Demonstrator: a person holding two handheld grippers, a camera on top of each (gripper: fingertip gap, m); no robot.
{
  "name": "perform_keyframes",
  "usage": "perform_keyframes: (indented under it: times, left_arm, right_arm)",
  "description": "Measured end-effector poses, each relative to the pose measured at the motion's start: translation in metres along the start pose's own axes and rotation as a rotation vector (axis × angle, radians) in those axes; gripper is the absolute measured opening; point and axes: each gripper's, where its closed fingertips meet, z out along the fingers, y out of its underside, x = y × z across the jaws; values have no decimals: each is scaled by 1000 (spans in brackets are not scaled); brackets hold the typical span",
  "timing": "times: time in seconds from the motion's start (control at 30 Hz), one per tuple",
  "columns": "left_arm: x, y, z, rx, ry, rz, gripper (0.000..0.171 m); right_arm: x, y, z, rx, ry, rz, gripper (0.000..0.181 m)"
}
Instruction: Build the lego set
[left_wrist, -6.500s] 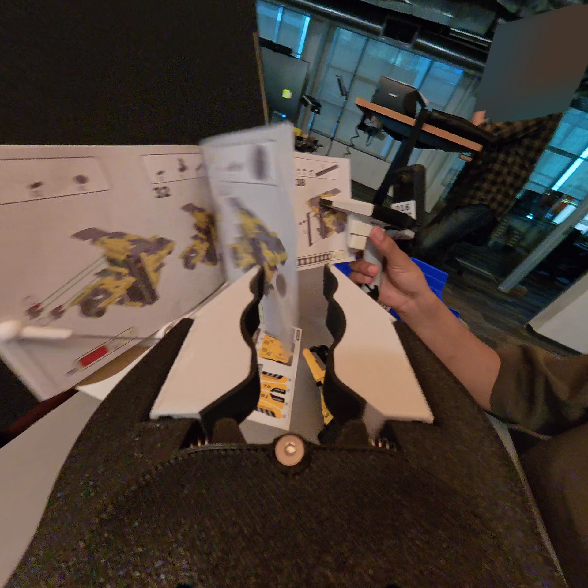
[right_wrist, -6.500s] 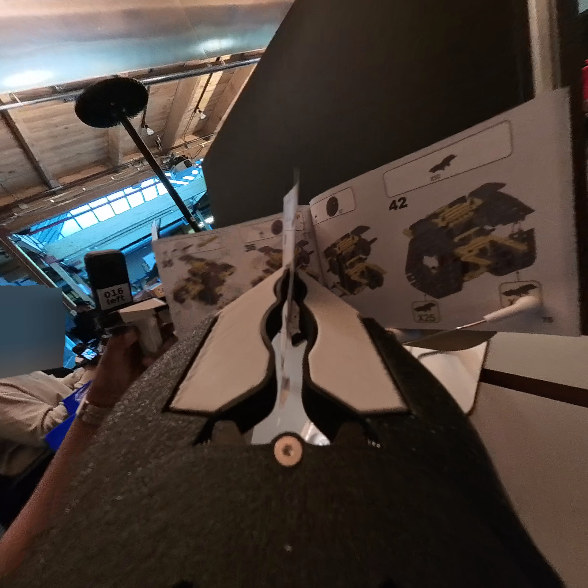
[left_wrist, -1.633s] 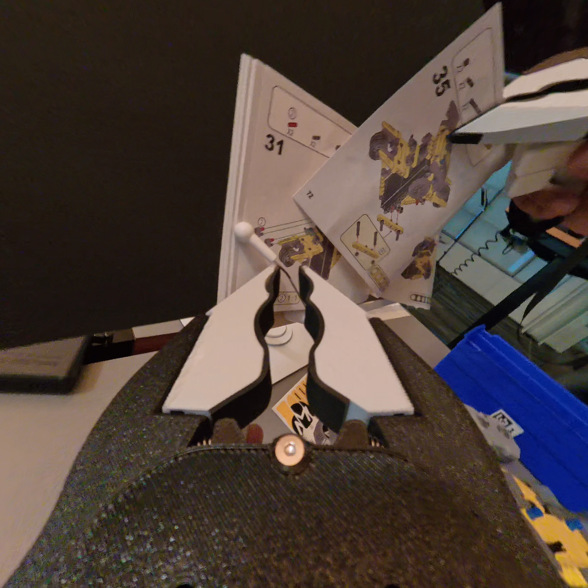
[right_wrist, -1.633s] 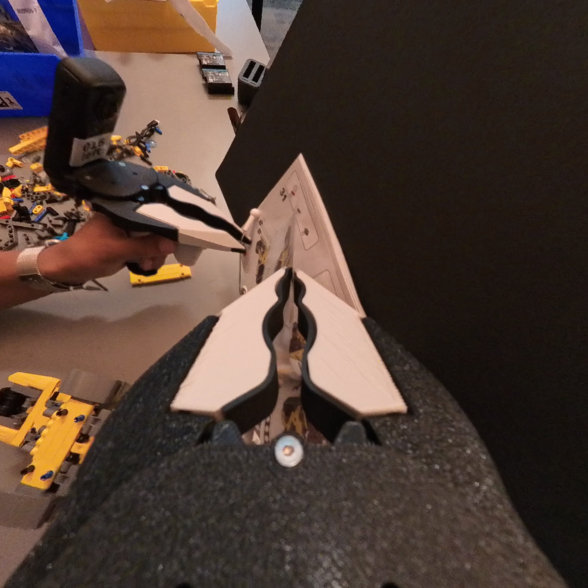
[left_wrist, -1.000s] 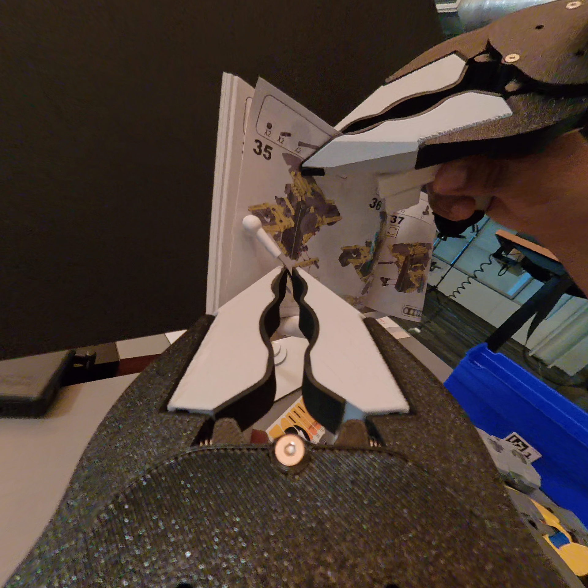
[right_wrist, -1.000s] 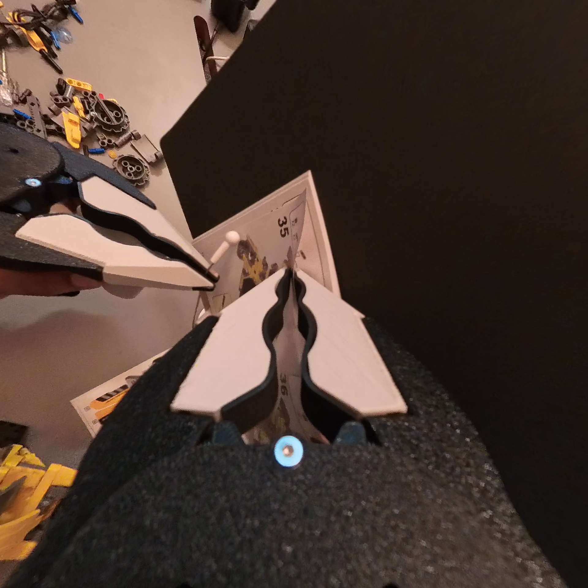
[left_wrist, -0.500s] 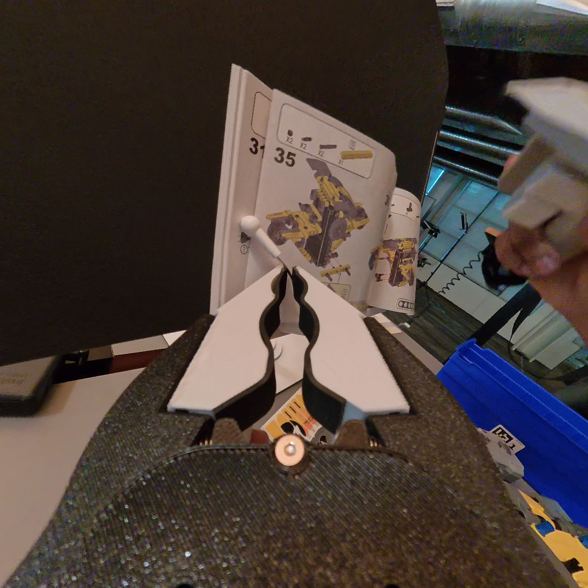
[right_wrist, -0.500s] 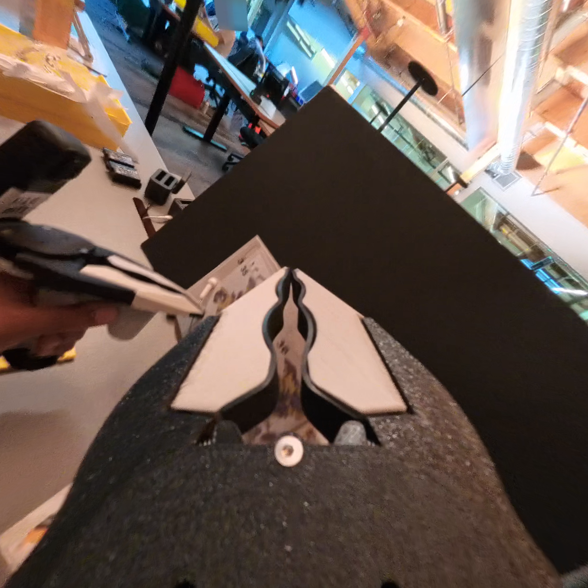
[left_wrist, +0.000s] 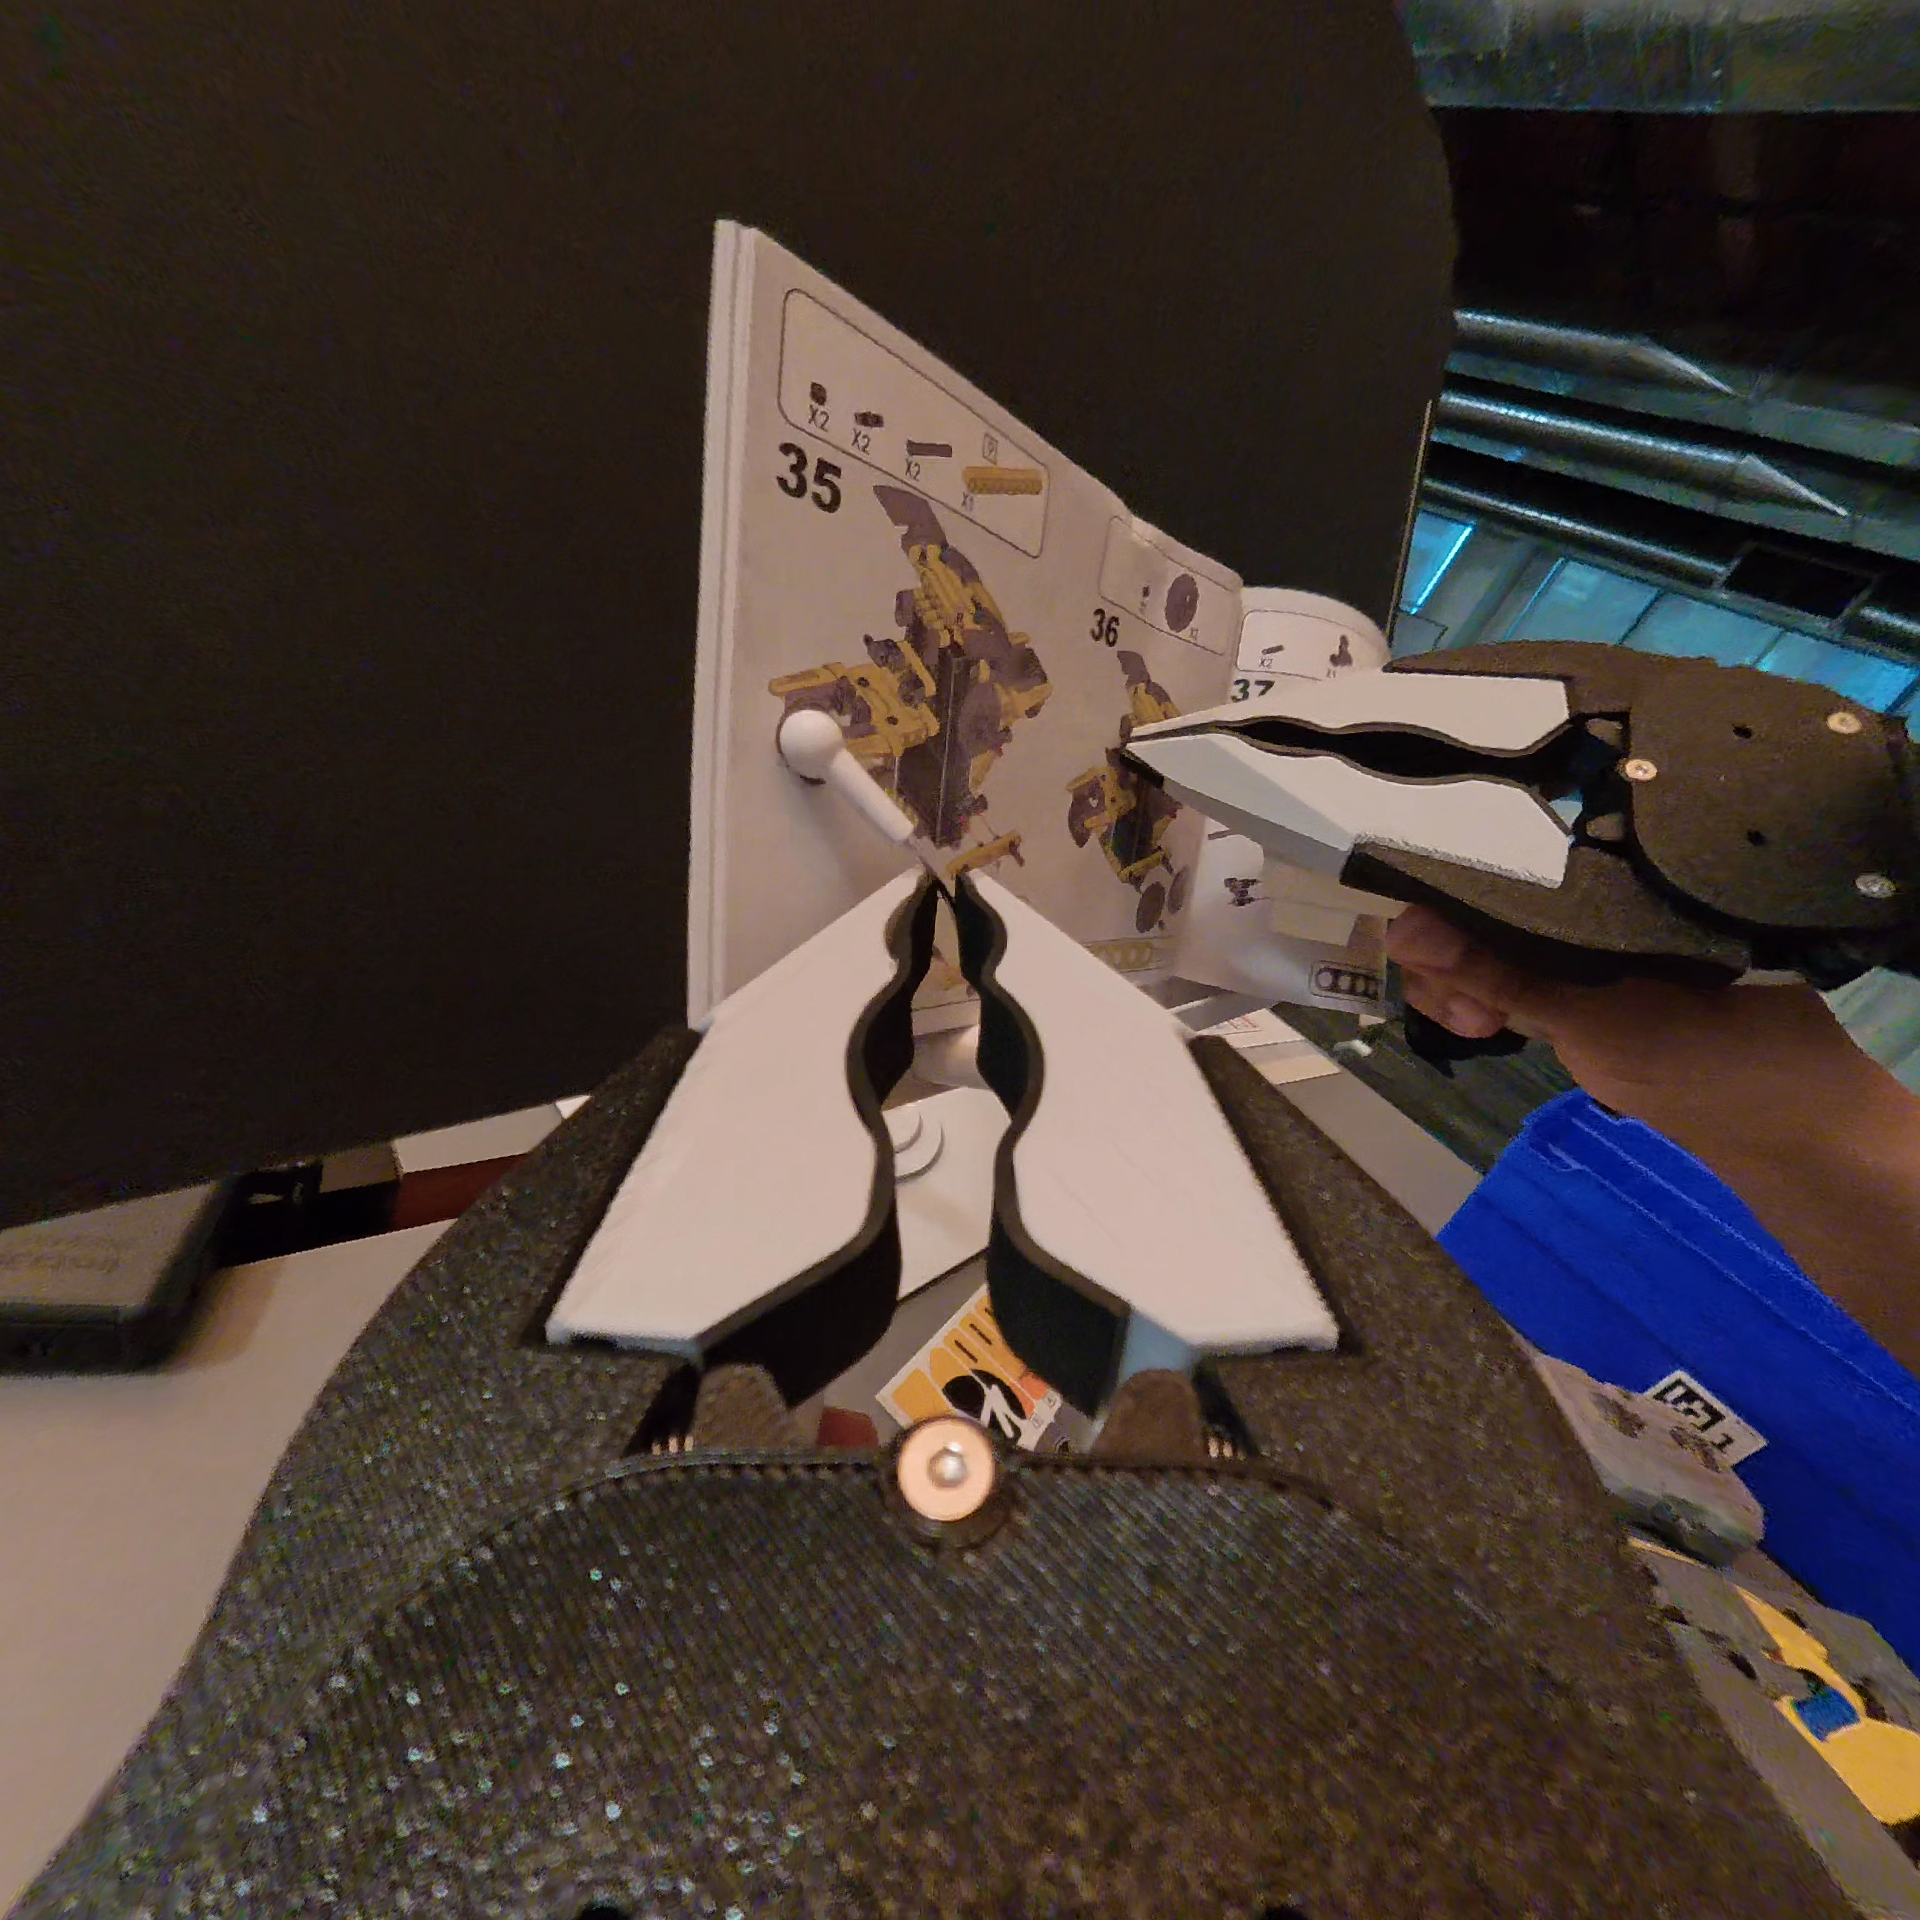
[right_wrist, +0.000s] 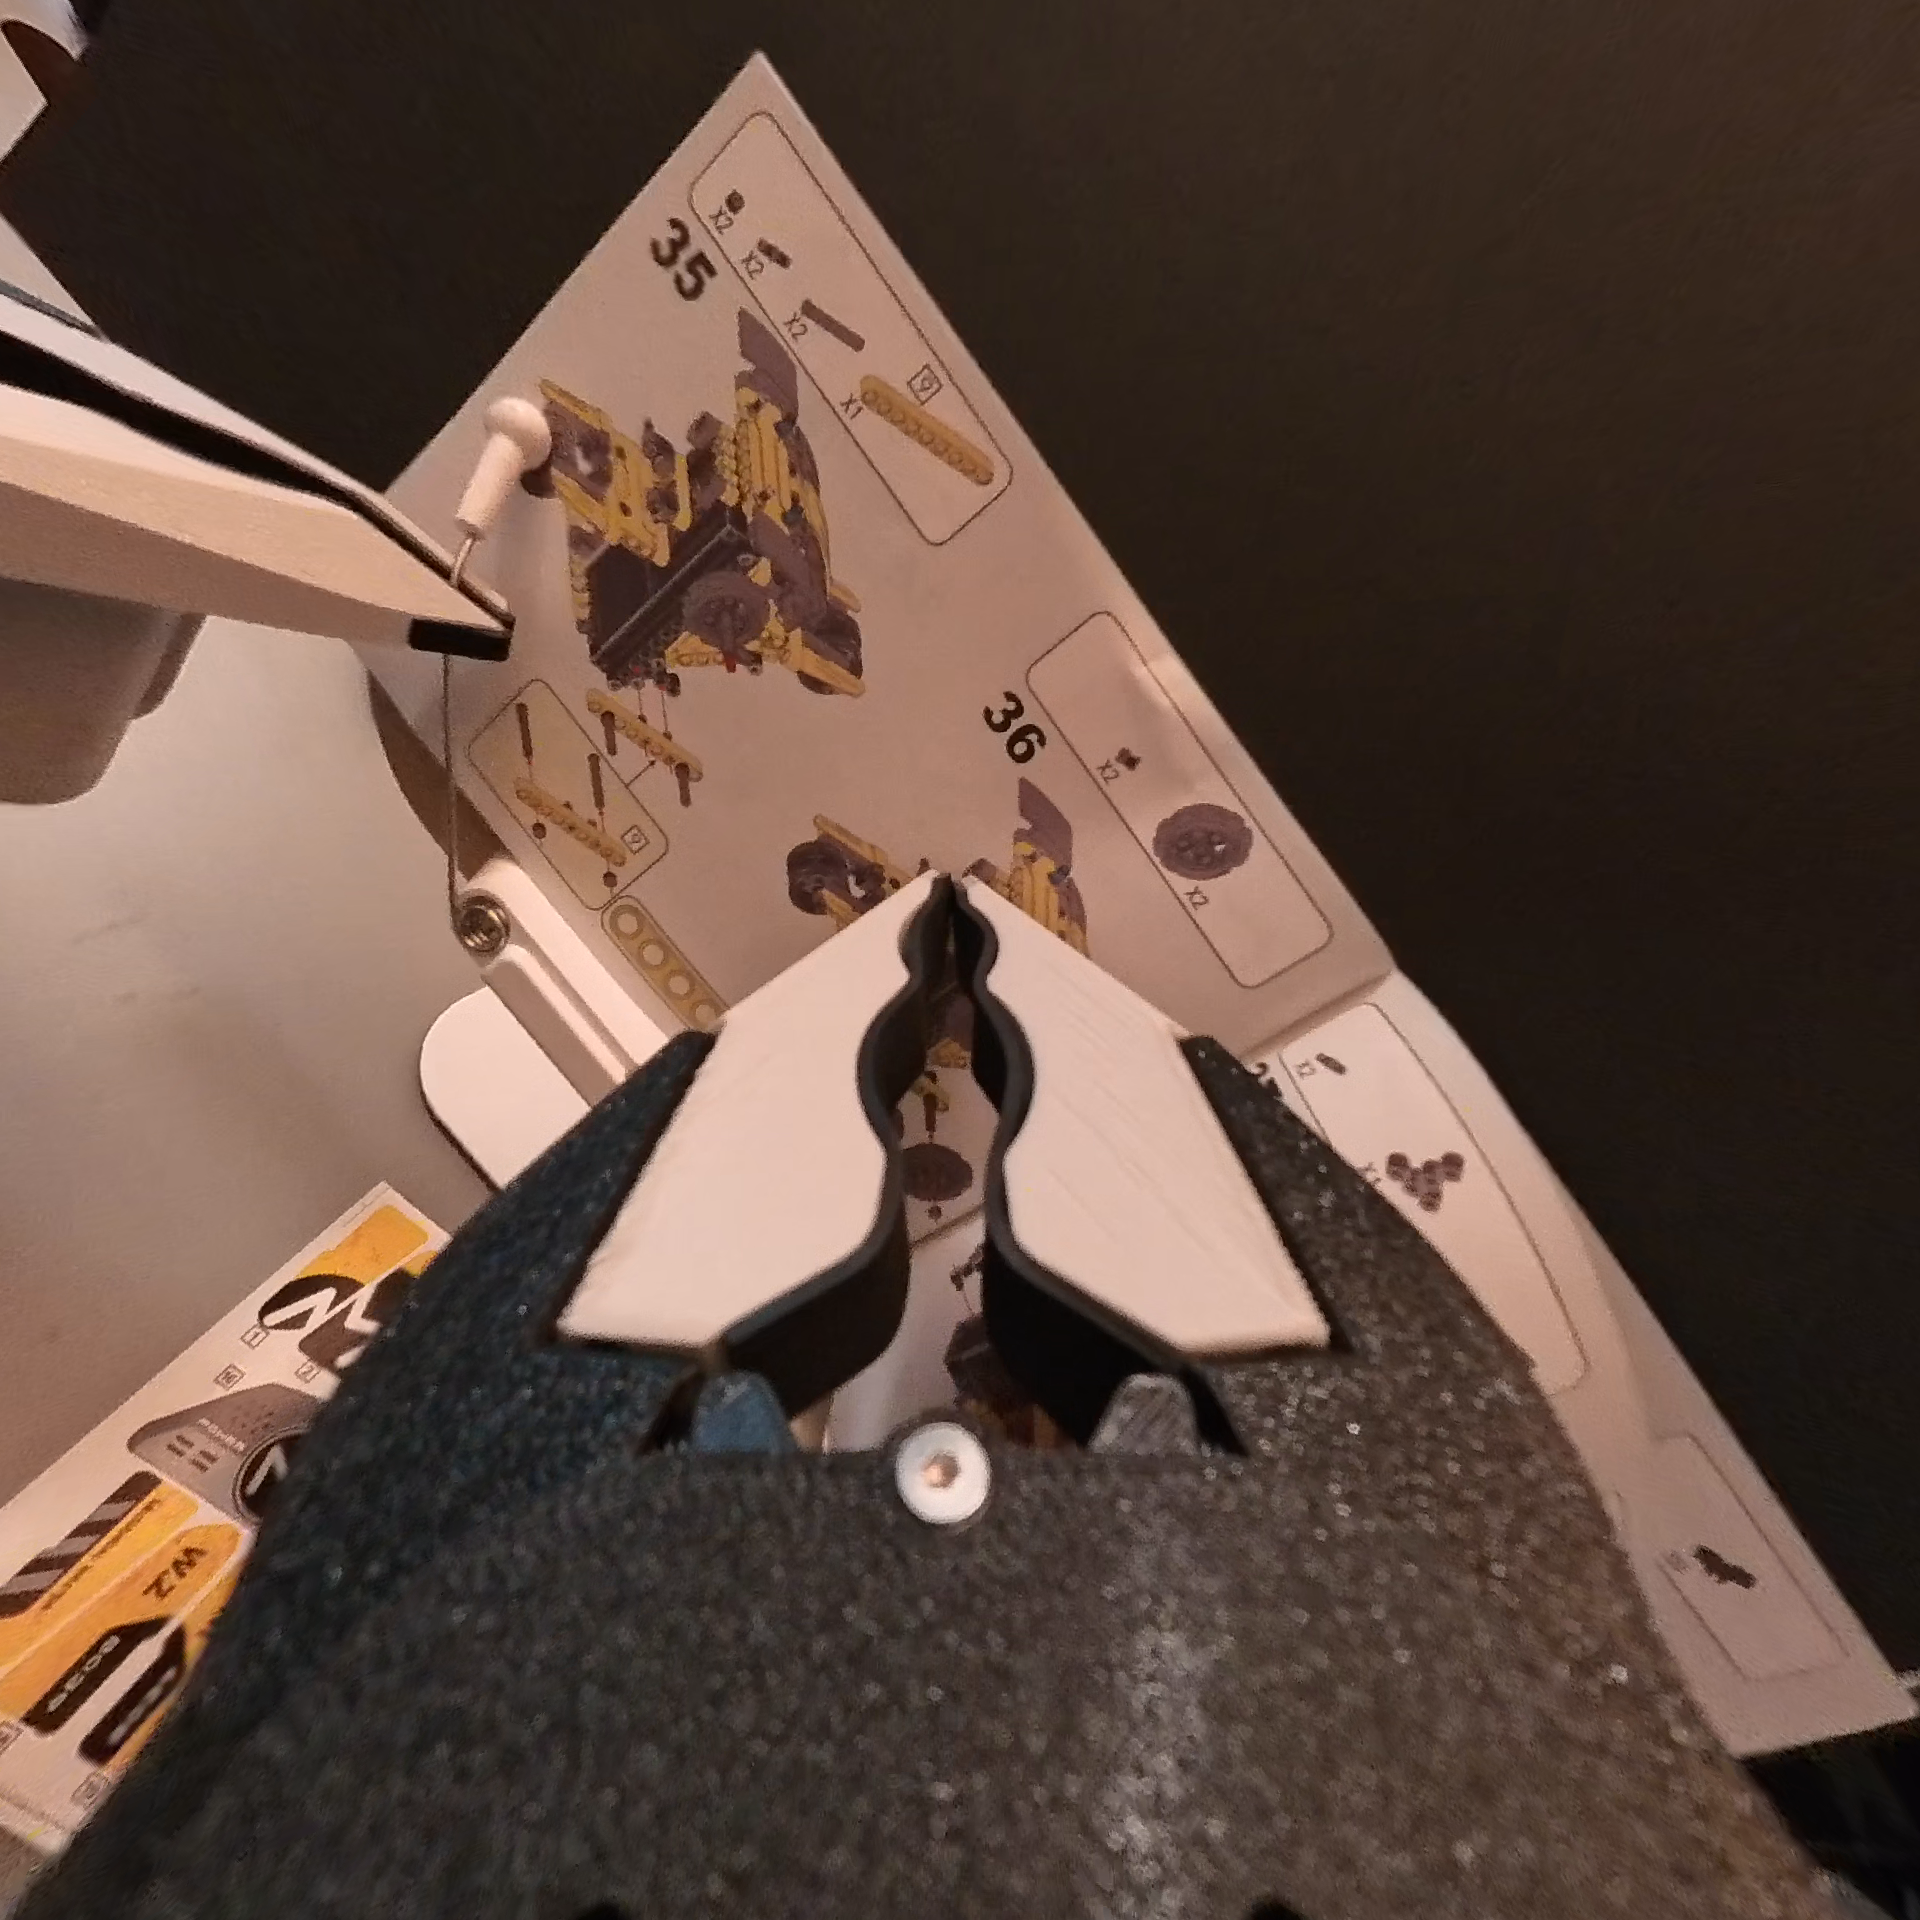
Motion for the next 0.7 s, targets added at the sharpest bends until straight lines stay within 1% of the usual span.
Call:
perform_keyframes:
  times: [0.13, 0.17, 0.2, 0.23, 0.3, 0.33, 0.37, 0.4, 0.43, 0.47, 0.5, 0.53, 0.57, 0.6, 0.63, 0.7]
  left_arm:
    - [0, -1, 1, 17, 55, -123, 0]
    - [0, -4, -1, 37, 62, -137, 10]
    - [0, -8, -3, 63, 60, -137, 27]
    - [-1, -12, -7, 93, 43, -129, 33]
    - [-3, -26, -17, 167, 0, -86, 40]
    - [-2, -35, -23, 203, -20, -55, 42]
    - [0, -44, -28, 228, -35, -18, 44]
    - [7, -53, -32, 242, -38, 24, 43]
    - [17, -62, -35, 241, -30, 67, 43]
    - [31, -68, -34, 225, -15, 106, 42]
    - [46, -70, -30, 187, 6, 138, 42]
    - [65, -68, -23, 128, 40, 164, 43]
    - [85, -59, -13, 51, 84, 193, 46]
    - [104, -47, -2, -27, 116, 232, 48]
    - [119, -33, 11, -98, 135, 285, 51]
    - [140, -4, 41, -237, 162, 409, 54]
  right_arm:
    - [0, 0, -2, 38, -16, 69, 0]
    - [0, 0, -4, 48, -19, 102, 0]
    - [0, -1, -8, 61, -22, 145, 0]
    - [1, -3, -15, 85, -21, 195, 0]
    - [12, -5, -42, 162, 19, 306, 0]
    - [23, -1, -60, 206, 69, 363, 0]
    - [40, 8, -81, 240, 144, 423, 0]
    - [62, 25, -102, 259, 237, 493, 0]
    - [85, 50, -121, 256, 332, 578, 0]
    - [106, 79, -138, 237, 408, 680, 0]
    - [121, 110, -149, 210, 451, 800, 0]
    - [129, 137, -153, 189, 452, 931, 0]
    - [129, 156, -151, 184, 411, 1045, 5]
    - [124, 167, -144, 190, 353, 1128, 17]
    - [120, 175, -135, 184, 315, 1174, 23]
    - [111, 193, -121, 121, 304, 1207, 28]
